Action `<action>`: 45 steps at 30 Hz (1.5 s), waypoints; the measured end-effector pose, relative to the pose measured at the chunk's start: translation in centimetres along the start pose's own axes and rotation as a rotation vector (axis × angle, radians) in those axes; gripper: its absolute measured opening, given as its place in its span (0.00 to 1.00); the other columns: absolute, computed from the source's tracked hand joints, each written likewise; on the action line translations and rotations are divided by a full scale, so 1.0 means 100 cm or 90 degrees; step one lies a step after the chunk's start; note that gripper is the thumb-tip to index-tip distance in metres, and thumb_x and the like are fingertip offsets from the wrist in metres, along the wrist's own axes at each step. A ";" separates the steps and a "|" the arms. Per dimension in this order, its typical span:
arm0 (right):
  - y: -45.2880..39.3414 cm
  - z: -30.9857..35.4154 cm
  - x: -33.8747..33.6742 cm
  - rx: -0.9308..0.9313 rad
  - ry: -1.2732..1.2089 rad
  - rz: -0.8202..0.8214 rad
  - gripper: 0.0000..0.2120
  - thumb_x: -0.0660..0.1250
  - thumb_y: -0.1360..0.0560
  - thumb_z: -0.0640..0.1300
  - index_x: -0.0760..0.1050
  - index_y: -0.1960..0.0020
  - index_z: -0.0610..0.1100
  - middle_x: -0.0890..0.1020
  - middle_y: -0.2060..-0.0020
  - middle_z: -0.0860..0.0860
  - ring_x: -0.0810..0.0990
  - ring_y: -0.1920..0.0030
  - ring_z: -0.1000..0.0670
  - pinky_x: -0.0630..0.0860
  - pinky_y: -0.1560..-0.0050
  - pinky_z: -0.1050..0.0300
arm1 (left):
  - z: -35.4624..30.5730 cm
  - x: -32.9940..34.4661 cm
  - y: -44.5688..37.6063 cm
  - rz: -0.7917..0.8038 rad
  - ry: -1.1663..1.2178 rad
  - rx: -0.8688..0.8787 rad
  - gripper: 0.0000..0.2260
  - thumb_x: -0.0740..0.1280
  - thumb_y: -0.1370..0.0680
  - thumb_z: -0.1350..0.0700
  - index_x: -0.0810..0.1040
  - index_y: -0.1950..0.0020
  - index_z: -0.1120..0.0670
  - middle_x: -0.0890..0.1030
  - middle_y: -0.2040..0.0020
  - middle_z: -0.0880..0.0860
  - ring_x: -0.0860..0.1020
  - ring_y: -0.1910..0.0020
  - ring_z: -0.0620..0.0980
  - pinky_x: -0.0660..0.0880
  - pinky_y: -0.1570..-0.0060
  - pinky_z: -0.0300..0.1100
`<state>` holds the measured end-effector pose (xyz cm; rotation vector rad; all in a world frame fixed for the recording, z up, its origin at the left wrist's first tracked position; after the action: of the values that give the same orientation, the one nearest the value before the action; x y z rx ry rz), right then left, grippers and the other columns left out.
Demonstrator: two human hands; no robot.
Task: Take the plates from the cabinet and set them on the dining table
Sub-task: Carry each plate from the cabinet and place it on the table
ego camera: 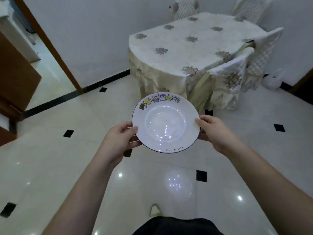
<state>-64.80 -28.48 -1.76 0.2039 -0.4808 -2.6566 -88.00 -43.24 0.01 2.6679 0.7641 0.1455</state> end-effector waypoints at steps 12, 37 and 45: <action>-0.090 0.030 -0.078 -0.007 -0.101 -0.166 0.09 0.59 0.19 0.41 0.78 0.50 0.42 0.84 0.59 0.48 0.82 0.63 0.52 0.79 0.64 0.64 | -0.059 0.101 -0.152 0.131 -0.039 -0.018 0.08 0.62 0.21 0.64 0.80 0.45 0.60 0.85 0.55 0.54 0.83 0.62 0.49 0.80 0.62 0.38; -0.401 0.118 -0.266 -0.013 -0.104 -0.125 0.11 0.58 0.18 0.42 0.78 0.52 0.43 0.82 0.69 0.55 0.79 0.70 0.58 0.75 0.70 0.66 | -0.132 0.322 -0.420 0.075 -0.010 -0.050 0.09 0.62 0.21 0.63 0.80 0.45 0.60 0.83 0.60 0.54 0.81 0.68 0.46 0.76 0.69 0.34; -0.523 0.141 -0.267 0.043 -0.024 -0.111 0.10 0.59 0.18 0.43 0.78 0.51 0.41 0.82 0.59 0.47 0.80 0.63 0.52 0.80 0.64 0.60 | -0.140 0.335 -0.541 0.089 0.039 -0.064 0.10 0.61 0.20 0.62 0.80 0.43 0.59 0.85 0.56 0.53 0.83 0.60 0.49 0.80 0.62 0.38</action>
<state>-64.16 31.70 -5.95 0.2256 -0.5912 -2.8208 -88.99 21.57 -6.89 2.6309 0.5727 0.2944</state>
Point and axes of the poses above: each hand's wrist, its own y-axis away from the middle knuckle, its own x-axis out of the palm, z = x × y, the point moved 5 cm from there along -y, towards the middle knuckle
